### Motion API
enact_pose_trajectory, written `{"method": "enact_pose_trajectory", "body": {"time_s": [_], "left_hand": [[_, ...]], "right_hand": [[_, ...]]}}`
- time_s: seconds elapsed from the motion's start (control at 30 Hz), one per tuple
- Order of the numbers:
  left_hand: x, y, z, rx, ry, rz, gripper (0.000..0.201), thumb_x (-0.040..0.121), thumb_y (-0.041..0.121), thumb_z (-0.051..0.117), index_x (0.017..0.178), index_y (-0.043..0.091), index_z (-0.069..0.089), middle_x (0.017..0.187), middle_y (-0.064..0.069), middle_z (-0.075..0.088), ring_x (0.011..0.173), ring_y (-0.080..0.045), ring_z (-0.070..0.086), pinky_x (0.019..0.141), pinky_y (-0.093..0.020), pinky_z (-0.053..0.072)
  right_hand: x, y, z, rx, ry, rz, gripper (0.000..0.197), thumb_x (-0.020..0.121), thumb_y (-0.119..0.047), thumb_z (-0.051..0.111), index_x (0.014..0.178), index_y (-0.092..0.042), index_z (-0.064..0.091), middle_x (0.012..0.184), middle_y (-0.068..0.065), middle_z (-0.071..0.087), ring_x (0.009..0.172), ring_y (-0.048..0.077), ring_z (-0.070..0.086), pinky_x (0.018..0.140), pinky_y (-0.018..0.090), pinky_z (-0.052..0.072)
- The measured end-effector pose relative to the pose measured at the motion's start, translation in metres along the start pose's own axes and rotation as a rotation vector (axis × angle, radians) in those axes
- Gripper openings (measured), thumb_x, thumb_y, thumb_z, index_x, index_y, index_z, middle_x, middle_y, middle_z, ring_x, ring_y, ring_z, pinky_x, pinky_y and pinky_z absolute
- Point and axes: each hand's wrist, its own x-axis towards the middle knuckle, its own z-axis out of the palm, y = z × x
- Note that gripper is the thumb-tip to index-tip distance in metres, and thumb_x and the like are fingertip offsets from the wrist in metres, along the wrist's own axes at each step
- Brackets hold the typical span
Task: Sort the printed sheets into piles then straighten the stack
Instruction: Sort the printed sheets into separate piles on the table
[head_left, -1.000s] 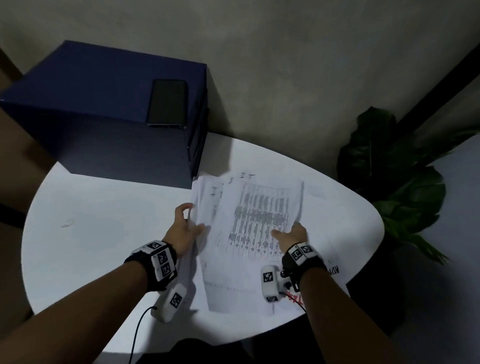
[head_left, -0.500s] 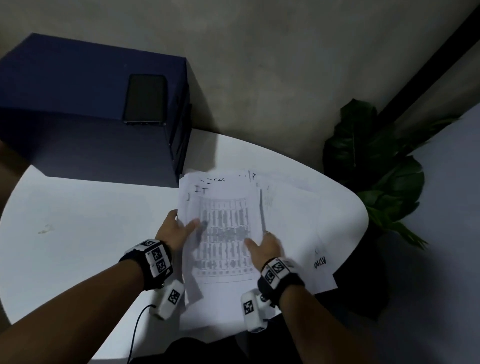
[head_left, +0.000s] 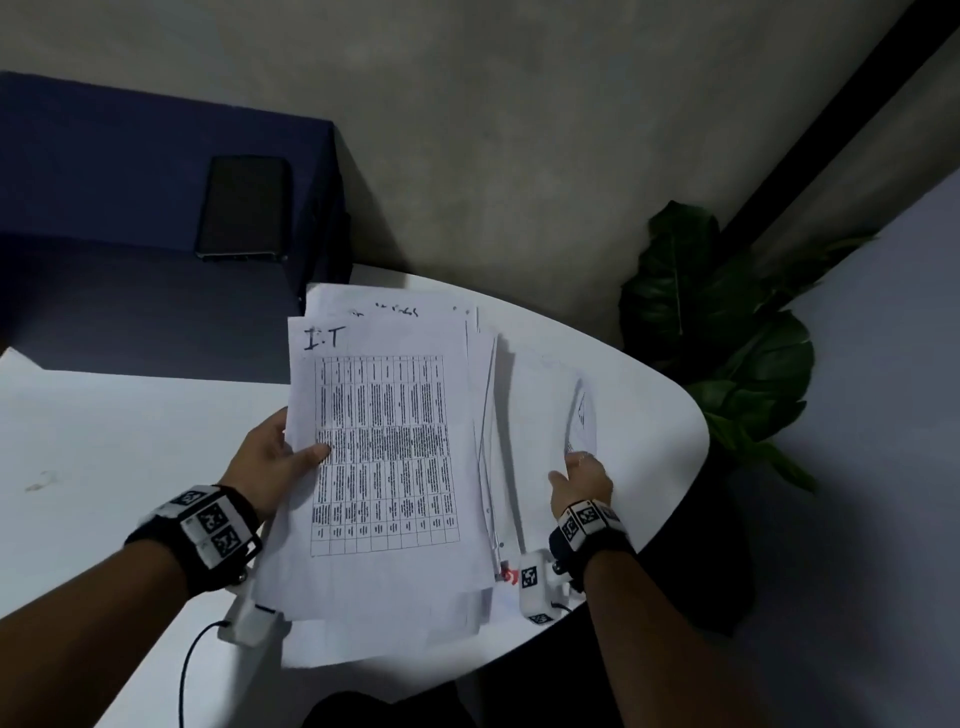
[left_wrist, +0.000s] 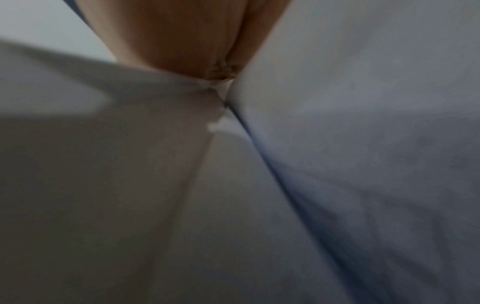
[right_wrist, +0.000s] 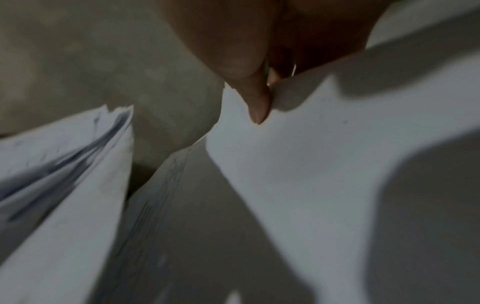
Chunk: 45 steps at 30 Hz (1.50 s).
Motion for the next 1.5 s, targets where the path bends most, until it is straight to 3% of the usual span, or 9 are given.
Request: {"method": "enact_pose_trajectory", "body": {"time_s": [0.2, 0.33, 0.57, 0.8, 0.93, 1.03, 1.17, 1.33, 1.5], "left_hand": [[0.001, 0.010, -0.002, -0.014, 0.023, 0.044, 0.038, 0.087, -0.009, 0.065, 0.115, 0.016, 0.060, 0.077, 0.018, 0.076, 0.070, 0.003, 0.072, 0.061, -0.012, 0.055], [-0.002, 0.004, -0.002, -0.019, 0.050, 0.035, 0.035, 0.087, -0.009, 0.066, 0.111, 0.016, 0.061, 0.081, 0.012, 0.076, 0.069, 0.002, 0.072, 0.068, -0.022, 0.059], [-0.008, 0.001, -0.004, -0.012, 0.065, 0.022, 0.035, 0.087, -0.007, 0.067, 0.115, 0.013, 0.061, 0.093, 0.004, 0.071, 0.069, 0.001, 0.070, 0.063, -0.015, 0.056], [-0.009, 0.005, -0.001, -0.012, 0.080, 0.011, 0.035, 0.088, -0.010, 0.064, 0.115, 0.012, 0.059, 0.092, 0.003, 0.069, 0.069, -0.001, 0.069, 0.056, -0.009, 0.053], [-0.006, 0.002, -0.004, 0.003, 0.074, -0.027, 0.034, 0.089, -0.004, 0.066, 0.117, 0.014, 0.060, 0.093, 0.003, 0.071, 0.078, -0.011, 0.068, 0.067, -0.024, 0.057], [-0.005, -0.004, -0.006, 0.024, 0.050, -0.054, 0.034, 0.089, -0.004, 0.066, 0.118, 0.013, 0.059, 0.095, -0.002, 0.071, 0.079, -0.013, 0.069, 0.071, -0.027, 0.057], [-0.003, -0.014, -0.004, 0.091, 0.017, -0.096, 0.036, 0.089, -0.003, 0.067, 0.122, 0.009, 0.059, 0.103, -0.011, 0.071, 0.084, -0.022, 0.068, 0.087, -0.041, 0.056], [0.000, -0.018, 0.007, 0.167, 0.031, -0.189, 0.024, 0.089, 0.003, 0.068, 0.111, 0.010, 0.061, 0.088, -0.006, 0.070, 0.071, -0.020, 0.067, 0.066, -0.029, 0.054], [0.000, -0.014, 0.015, 0.158, 0.045, -0.232, 0.011, 0.094, 0.012, 0.064, 0.104, 0.009, 0.061, 0.085, -0.008, 0.069, 0.074, -0.026, 0.069, 0.052, -0.023, 0.054]], "right_hand": [[0.010, -0.022, 0.011, -0.391, -0.085, -0.039, 0.075, 0.084, -0.037, 0.070, 0.141, -0.004, 0.035, 0.142, 0.015, 0.041, 0.131, 0.033, 0.042, 0.105, 0.039, 0.038], [0.006, -0.030, 0.034, -0.505, -0.145, 0.009, 0.108, 0.067, -0.047, 0.082, 0.145, -0.002, 0.022, 0.141, 0.017, 0.037, 0.129, 0.035, 0.042, 0.104, 0.048, 0.043], [0.007, -0.033, 0.034, -0.460, -0.126, 0.198, 0.108, 0.067, -0.049, 0.081, 0.144, 0.002, 0.025, 0.143, 0.020, 0.038, 0.133, 0.034, 0.039, 0.102, 0.047, 0.043], [-0.004, -0.038, 0.043, -0.276, -0.148, 0.165, 0.063, 0.075, -0.029, 0.080, 0.123, 0.001, 0.053, 0.125, 0.014, 0.060, 0.113, 0.031, 0.061, 0.086, 0.034, 0.051], [-0.004, -0.036, 0.034, -0.093, -0.146, 0.153, 0.026, 0.075, -0.025, 0.077, 0.088, -0.008, 0.062, 0.111, 0.010, 0.069, 0.094, 0.028, 0.066, 0.089, 0.035, 0.054], [-0.009, -0.050, 0.004, 0.043, -0.001, 0.062, 0.044, 0.079, -0.020, 0.076, 0.115, 0.000, 0.062, 0.121, 0.017, 0.066, 0.108, 0.034, 0.064, 0.091, 0.033, 0.051], [-0.009, -0.077, -0.068, 0.039, 0.246, -0.191, 0.040, 0.078, -0.024, 0.078, 0.106, 0.003, 0.066, 0.111, 0.024, 0.068, 0.103, 0.039, 0.065, 0.087, 0.044, 0.052], [-0.026, -0.102, -0.128, 0.318, 0.258, -0.407, 0.042, 0.081, -0.009, 0.076, 0.118, 0.003, 0.062, 0.111, 0.001, 0.061, 0.102, 0.013, 0.058, 0.081, 0.016, 0.042], [-0.014, -0.084, -0.063, 0.366, -0.013, -0.218, 0.043, 0.071, -0.014, 0.084, 0.107, -0.001, 0.066, 0.106, 0.010, 0.071, 0.091, 0.024, 0.068, 0.083, 0.036, 0.055]]}}
